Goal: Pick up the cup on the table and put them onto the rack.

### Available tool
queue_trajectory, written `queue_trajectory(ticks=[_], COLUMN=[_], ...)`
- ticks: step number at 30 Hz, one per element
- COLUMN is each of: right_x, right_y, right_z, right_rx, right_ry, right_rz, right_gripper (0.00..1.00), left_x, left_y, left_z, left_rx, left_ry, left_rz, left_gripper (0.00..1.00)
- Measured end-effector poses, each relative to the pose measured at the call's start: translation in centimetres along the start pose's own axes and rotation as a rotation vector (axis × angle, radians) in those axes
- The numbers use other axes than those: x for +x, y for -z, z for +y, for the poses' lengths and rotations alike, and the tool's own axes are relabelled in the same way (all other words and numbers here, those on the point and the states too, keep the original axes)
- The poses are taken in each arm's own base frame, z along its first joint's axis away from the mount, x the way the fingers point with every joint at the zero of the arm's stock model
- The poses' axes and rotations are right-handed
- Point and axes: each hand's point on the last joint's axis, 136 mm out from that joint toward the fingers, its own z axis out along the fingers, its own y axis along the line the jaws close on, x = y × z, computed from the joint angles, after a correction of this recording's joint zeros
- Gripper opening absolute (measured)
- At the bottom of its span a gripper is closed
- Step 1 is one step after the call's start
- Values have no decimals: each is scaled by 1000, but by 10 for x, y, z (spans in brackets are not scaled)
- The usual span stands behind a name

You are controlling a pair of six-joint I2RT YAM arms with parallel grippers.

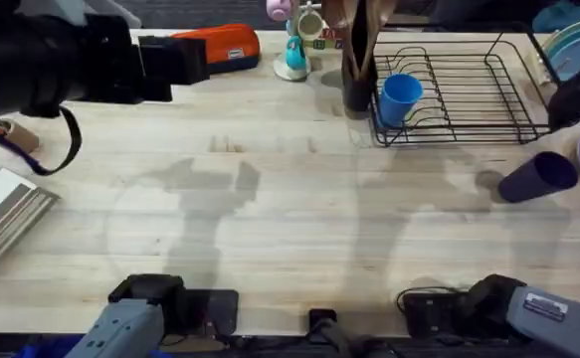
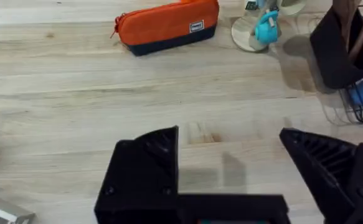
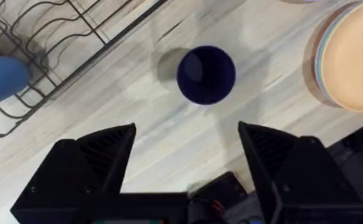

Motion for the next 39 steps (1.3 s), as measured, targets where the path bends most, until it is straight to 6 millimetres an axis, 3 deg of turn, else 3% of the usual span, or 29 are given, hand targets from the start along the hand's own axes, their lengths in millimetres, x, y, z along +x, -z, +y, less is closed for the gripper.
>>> queue_trajectory(ticks=[9,15,24,39], right_x=[-3,5,0,10], right_y=[-20,-38,-50,-93], right_z=[3,8,13,20], right_rx=[-2,-27,-46,-44], right_ry=[38,109,209,266], right_rz=[-10,18,-7,149], right_gripper=[997,996,997,996], left_x=[0,0,0,0], left_y=[0,0,0,0], left_z=[0,0,0,0], left_rx=[0,0,0,0], left_ry=[0,0,0,0], left_rz=[0,2,1,1], left_gripper=[994,994,993,993])
